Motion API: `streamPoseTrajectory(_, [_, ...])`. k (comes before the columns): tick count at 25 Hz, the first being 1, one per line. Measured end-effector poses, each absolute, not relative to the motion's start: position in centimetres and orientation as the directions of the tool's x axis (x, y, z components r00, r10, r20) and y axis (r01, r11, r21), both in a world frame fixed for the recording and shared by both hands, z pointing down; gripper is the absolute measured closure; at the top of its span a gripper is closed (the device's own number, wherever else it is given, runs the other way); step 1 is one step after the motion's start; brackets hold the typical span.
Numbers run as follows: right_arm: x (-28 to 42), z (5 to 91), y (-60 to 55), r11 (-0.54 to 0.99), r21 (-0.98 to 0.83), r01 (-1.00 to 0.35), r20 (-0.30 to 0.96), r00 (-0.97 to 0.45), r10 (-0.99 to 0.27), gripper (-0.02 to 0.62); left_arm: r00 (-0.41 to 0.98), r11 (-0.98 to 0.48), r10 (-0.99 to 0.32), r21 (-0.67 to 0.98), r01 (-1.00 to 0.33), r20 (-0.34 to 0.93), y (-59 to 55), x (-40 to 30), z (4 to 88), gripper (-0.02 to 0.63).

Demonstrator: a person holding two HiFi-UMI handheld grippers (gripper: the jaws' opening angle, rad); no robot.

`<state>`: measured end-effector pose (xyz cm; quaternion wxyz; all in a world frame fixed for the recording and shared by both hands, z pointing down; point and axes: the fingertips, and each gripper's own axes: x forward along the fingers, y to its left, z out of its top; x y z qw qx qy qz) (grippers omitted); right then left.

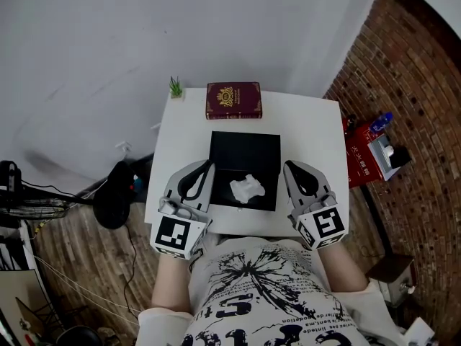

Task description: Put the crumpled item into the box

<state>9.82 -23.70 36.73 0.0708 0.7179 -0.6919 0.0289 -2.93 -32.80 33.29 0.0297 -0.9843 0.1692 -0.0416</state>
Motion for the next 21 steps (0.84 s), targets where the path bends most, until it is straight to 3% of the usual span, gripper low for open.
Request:
streamPoseTrajectory(7, [10.6,36.6,-23.0,-0.043,0.074,-0.996,0.132,0.053,-0.99,0.583,0.943,-0.94,-0.325,-0.133,-0.314,0.07,-31.5,-1.8,33.0,0.592])
streamPoseTrajectory(21, [11.0,36.8,-22.6,-0.035,0.069,-0.997,0.117,0.042,-0.992,0.581,0.953,-0.95,-0.303,-0.087,-0.299,0.034,-30.4,-0.6,32.9,0.592])
